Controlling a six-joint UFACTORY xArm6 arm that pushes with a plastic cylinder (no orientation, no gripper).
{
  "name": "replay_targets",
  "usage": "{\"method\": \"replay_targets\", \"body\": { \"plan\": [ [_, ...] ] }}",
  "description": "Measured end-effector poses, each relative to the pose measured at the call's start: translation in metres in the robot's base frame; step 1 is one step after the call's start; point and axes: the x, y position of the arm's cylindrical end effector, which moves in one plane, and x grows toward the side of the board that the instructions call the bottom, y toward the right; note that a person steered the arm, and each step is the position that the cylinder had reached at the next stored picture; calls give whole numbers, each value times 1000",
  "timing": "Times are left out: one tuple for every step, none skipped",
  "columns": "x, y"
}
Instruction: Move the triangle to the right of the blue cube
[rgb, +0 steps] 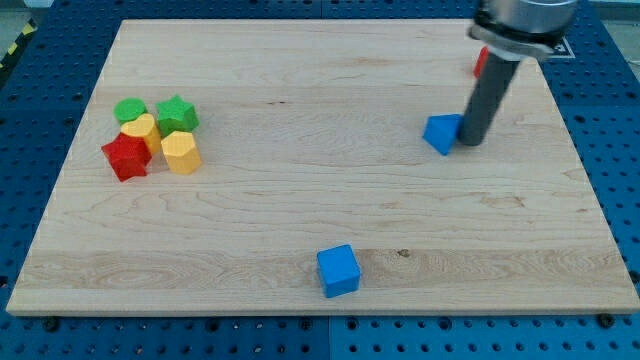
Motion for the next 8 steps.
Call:
{"method": "replay_targets", "body": {
  "plan": [
    [-9, 10],
    [-14, -9],
    [-9, -59],
    [9, -72],
    [-17, -73],
    [-32, -92],
    [-19, -97],
    [31, -90]
  ]
}}
